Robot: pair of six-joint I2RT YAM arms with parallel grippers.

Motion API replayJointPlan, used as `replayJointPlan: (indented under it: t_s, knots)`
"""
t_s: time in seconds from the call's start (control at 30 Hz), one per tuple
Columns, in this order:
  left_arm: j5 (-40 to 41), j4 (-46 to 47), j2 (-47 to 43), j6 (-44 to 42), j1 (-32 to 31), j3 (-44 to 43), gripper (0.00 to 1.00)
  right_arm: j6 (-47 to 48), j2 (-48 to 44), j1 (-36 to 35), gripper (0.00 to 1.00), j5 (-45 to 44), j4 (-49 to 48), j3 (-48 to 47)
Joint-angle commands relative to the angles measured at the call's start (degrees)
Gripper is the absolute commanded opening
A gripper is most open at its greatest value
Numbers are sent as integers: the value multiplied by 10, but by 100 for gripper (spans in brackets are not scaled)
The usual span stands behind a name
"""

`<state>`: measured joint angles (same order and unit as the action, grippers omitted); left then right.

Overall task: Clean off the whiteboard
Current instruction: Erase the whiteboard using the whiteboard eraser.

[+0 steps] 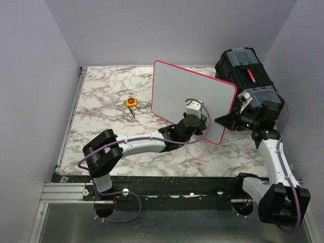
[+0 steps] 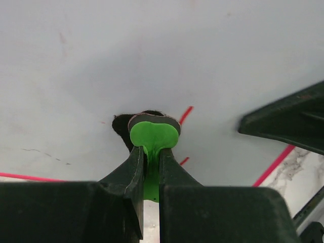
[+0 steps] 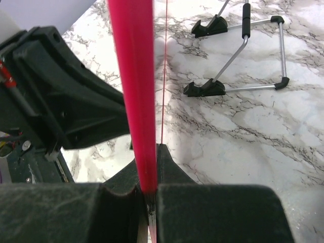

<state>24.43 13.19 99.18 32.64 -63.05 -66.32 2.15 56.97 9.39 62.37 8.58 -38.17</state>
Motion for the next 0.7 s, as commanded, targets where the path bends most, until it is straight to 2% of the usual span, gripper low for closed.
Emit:
replayJointPlan:
  t_s: [0.0, 0.33, 0.5, 0.67]
  knots:
    - [-25, 42, 35, 25, -22, -14, 0, 0, -11, -14, 0, 87, 2, -11]
    - [-14, 22, 20, -76, -20, -96, 0, 0, -13, -15, 0, 86, 1, -11]
    - [-27, 1, 39, -67, -21, -112, 0, 0, -13, -14, 0, 86, 1, -12]
    - [-48, -1, 58, -40, -24, -75, 0, 0, -14, -15, 0, 87, 1, -12]
